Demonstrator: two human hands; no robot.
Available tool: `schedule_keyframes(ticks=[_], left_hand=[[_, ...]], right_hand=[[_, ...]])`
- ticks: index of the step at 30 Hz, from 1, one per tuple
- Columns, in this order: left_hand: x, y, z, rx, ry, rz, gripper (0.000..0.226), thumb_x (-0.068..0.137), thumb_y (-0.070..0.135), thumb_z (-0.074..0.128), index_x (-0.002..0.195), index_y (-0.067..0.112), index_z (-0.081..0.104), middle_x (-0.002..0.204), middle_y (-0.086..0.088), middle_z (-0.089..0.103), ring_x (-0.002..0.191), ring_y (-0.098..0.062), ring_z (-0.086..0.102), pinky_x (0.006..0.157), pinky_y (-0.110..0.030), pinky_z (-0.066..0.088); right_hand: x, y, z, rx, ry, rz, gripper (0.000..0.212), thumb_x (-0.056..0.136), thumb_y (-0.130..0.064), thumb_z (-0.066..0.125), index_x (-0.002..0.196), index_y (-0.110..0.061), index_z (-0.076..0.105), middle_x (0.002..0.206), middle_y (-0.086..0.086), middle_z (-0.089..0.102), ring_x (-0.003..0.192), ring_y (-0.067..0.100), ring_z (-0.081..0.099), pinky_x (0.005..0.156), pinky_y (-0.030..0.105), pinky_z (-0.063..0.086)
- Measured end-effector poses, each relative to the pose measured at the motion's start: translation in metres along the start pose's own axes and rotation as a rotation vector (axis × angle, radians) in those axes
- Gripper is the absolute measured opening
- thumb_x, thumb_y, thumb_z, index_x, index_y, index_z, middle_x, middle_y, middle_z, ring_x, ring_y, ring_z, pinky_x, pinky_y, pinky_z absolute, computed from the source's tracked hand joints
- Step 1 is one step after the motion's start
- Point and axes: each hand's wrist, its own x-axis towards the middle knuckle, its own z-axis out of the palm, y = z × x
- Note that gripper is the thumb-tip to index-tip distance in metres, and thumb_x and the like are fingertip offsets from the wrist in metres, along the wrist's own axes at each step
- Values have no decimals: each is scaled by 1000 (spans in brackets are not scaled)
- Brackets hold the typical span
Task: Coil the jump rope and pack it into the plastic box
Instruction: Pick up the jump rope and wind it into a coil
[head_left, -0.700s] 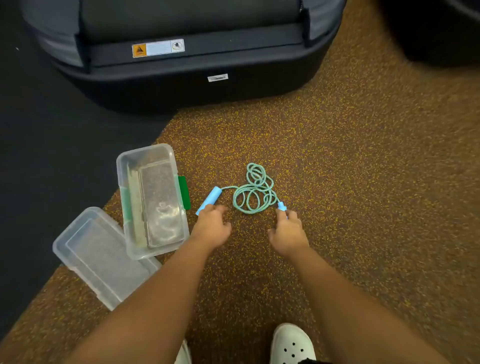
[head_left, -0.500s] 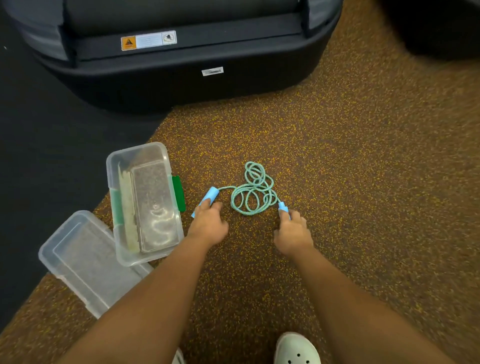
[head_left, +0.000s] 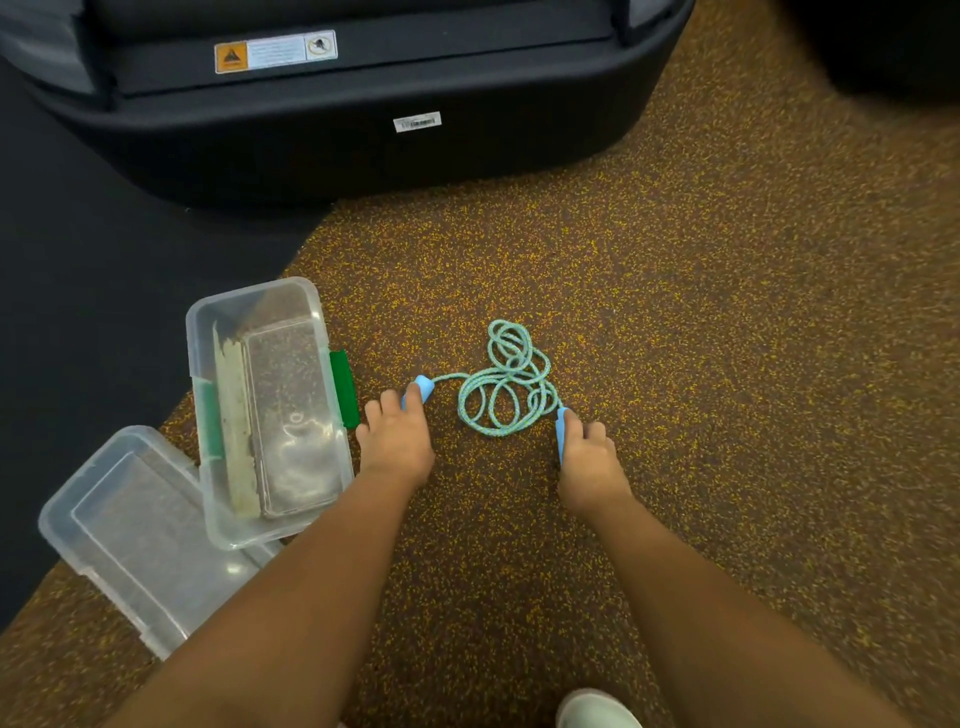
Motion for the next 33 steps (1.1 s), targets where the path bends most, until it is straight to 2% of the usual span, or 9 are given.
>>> schedule_keyframes(ticks=[6, 11, 14, 17, 21, 24, 27, 30, 33], left_hand=[[18, -2, 0, -35, -75, -13, 67, 89, 21, 58, 144, 11, 21, 135, -17, 37, 122, -35, 37, 96, -45, 38], [19, -2, -3, -282, -217, -76, 67, 83, 21, 60, 142, 19, 27, 133, -17, 33, 122, -38, 37, 98, -45, 38], [15, -1, -14, -483, -257, -139, 52, 81, 17, 58, 130, 19, 41, 121, -18, 41, 106, -39, 49, 85, -38, 44], [5, -2, -29, -744, -288, -136, 40, 78, 4, 53, 117, 12, 48, 104, -17, 55, 83, -31, 52, 67, -32, 39], [-14, -4, -50, -931, -364, -83, 48, 74, 1, 55, 121, 13, 51, 96, -12, 56, 71, -19, 49, 59, -27, 37], [-31, -2, -65, -1154, -374, -35, 13, 86, 16, 59, 99, 16, 61, 77, -5, 54, 63, -16, 49, 61, -28, 41], [-42, 1, -79, -1180, -352, -25, 38, 90, 50, 52, 91, 15, 65, 64, -3, 53, 61, -16, 53, 61, -27, 46], [-49, 2, -90, -1253, -355, -12, 35, 93, 40, 52, 80, 10, 65, 61, -8, 53, 56, -20, 54, 57, -26, 48], [-60, 2, -101, -1386, -372, 2, 26, 93, 22, 53, 77, 5, 64, 61, -11, 54, 52, -23, 55, 55, -27, 49]], right_hand=[[5, -6, 7, 54, -13, 17, 84, 85, 6, 50, 151, -17, 5, 142, 19, 23, 126, 36, 34, 99, 43, 42], [7, -6, 5, 125, -42, 33, 91, 82, -4, 61, 152, -18, 3, 141, 18, 25, 127, 38, 36, 103, 44, 40], [6, -8, -2, 156, -76, 76, 93, 82, -9, 63, 151, -19, 2, 144, 19, 24, 128, 40, 37, 105, 47, 39], [2, -13, -12, 91, -133, 80, 86, 86, -12, 58, 152, -20, 4, 149, 20, 19, 133, 41, 30, 107, 50, 35], [-4, -26, -30, -9, -195, 55, 70, 90, -22, 53, 149, -16, 17, 150, 20, 19, 135, 42, 25, 108, 49, 34], [-8, -43, -44, -10, -173, 5, 60, 91, -23, 53, 145, -15, 28, 145, 19, 27, 133, 41, 29, 108, 47, 33], [-12, -63, -54, 67, -104, -108, 55, 92, -20, 50, 144, -16, 33, 142, 19, 35, 131, 39, 36, 111, 40, 32], [-20, -82, -64, 137, -15, -249, 52, 93, -19, 52, 143, -14, 39, 140, 18, 43, 130, 35, 41, 111, 35, 32], [-30, -96, -72, 193, 25, -351, 50, 93, -18, 53, 142, -18, 42, 138, 16, 45, 130, 33, 42, 111, 37, 33]])
